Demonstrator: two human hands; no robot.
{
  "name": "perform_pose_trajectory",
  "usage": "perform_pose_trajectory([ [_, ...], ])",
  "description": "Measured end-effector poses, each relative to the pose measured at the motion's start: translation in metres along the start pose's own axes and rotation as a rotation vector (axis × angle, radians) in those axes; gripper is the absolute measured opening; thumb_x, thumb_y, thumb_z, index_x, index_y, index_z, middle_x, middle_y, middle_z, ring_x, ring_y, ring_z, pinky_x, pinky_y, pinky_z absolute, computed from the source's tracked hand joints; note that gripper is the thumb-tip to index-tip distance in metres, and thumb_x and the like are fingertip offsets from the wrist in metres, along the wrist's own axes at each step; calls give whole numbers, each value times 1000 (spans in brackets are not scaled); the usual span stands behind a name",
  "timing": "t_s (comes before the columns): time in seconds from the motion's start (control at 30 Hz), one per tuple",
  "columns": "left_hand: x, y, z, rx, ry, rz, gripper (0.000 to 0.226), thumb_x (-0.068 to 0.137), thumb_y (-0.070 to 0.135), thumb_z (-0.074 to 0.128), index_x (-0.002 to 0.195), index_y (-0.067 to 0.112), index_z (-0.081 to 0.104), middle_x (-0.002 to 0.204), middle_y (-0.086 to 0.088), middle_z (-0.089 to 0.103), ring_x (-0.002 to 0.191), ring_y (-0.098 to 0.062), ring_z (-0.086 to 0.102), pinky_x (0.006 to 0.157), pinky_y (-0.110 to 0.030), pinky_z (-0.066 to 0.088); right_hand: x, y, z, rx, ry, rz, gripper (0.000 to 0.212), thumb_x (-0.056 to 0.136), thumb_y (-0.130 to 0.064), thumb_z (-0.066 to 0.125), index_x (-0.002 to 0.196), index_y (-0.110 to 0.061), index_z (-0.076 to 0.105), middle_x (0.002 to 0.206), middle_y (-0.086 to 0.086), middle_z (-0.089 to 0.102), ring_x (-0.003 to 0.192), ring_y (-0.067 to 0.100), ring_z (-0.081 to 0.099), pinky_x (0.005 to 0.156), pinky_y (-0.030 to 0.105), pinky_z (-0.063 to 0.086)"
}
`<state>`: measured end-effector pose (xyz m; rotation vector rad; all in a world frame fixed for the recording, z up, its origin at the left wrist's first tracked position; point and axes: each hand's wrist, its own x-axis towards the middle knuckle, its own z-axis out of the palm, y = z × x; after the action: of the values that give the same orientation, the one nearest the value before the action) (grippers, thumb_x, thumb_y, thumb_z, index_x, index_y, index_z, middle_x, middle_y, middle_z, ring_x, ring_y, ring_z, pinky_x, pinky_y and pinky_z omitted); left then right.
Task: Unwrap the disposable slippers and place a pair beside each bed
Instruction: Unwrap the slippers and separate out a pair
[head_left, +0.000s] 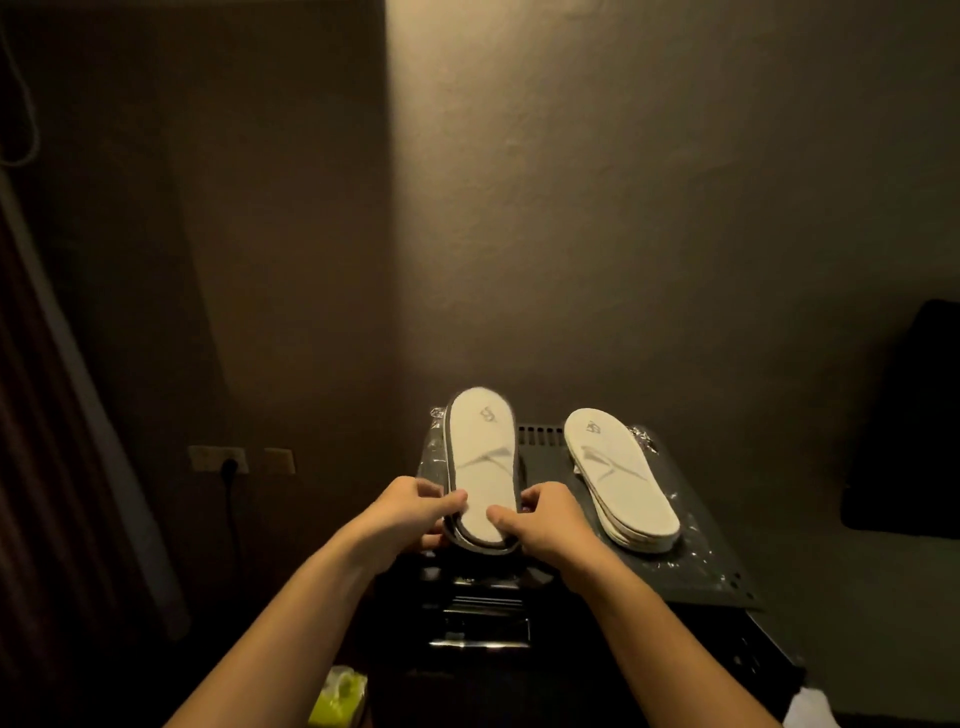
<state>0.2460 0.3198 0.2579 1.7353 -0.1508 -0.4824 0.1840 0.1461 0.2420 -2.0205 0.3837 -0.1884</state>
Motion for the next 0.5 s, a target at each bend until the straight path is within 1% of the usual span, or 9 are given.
perform_pose_trajectory([
  [0.03, -2, 3, 1, -92, -18, 14, 29, 92, 18, 73, 112, 0, 60, 85, -11, 73, 61, -15, 69, 53, -28, 58, 0, 0, -1, 67, 6, -14, 38, 77, -35, 83, 105, -11, 70, 96, 1, 75, 86, 14, 71, 70, 34, 60],
  [0.07, -5, 5, 2, -171, -37, 27, 29, 93, 16, 71, 115, 3, 57, 87, -11, 71, 61, -15, 68, 49, -27, 56, -2, 0, -2, 129, 26, -34, 40, 78, -30, 84, 109, -11, 69, 99, 0, 75, 89, 14, 72, 78, 37, 62],
  [0.13, -10, 10, 3, -264, -84, 75, 29, 94, 13, 68, 119, 6, 55, 95, -14, 73, 70, -19, 72, 50, -28, 58, -8, -4, -8, 224, 79, -89, 38, 80, -23, 85, 109, -17, 62, 99, -7, 71, 92, 8, 69, 85, 34, 59],
  [0.2, -15, 11, 4, -294, -118, 156, 30, 94, 14, 67, 121, 8, 56, 97, -11, 78, 82, -23, 76, 60, -32, 62, -12, -8, -13, 275, 107, -129, 37, 82, -20, 84, 109, -22, 58, 99, -9, 69, 93, 4, 66, 87, 30, 57],
  [0.23, -18, 11, 6, -316, -129, 188, 31, 92, 18, 67, 120, 10, 56, 95, -8, 80, 85, -24, 76, 63, -33, 62, -13, -8, -14, 300, 118, -137, 35, 83, -19, 83, 110, -19, 60, 102, -6, 70, 94, 6, 67, 89, 32, 58],
  [0.3, -23, 10, 9, -350, -141, 243, 36, 86, 25, 67, 118, 14, 56, 94, -6, 80, 84, -22, 76, 62, -34, 61, -15, -7, -17, 342, 126, -144, 35, 84, -20, 82, 113, -12, 65, 107, 2, 74, 99, 14, 71, 93, 38, 60],
  [0.37, -25, 8, 10, -359, -138, 268, 35, 89, 23, 65, 121, 15, 54, 101, -9, 80, 85, -22, 76, 62, -35, 61, -15, -4, -19, 362, 133, -149, 31, 86, -21, 80, 112, -10, 68, 107, 4, 76, 103, 19, 72, 94, 41, 60],
  [0.43, -25, 5, 9, -374, -117, 266, 26, 97, 16, 59, 123, 14, 54, 108, -15, 78, 90, -27, 75, 63, -36, 62, -14, 3, -24, 390, 157, -148, 30, 86, -23, 79, 112, -11, 68, 108, 6, 76, 106, 24, 72, 95, 44, 60],
  [0.5, -26, 1, 8, -355, -91, 268, 25, 100, 13, 57, 124, 14, 53, 110, -17, 77, 95, -31, 75, 65, -38, 63, -12, 9, -31, 446, 176, -133, 36, 88, -20, 78, 119, -9, 64, 113, 13, 74, 105, 27, 72, 89, 42, 62],
])
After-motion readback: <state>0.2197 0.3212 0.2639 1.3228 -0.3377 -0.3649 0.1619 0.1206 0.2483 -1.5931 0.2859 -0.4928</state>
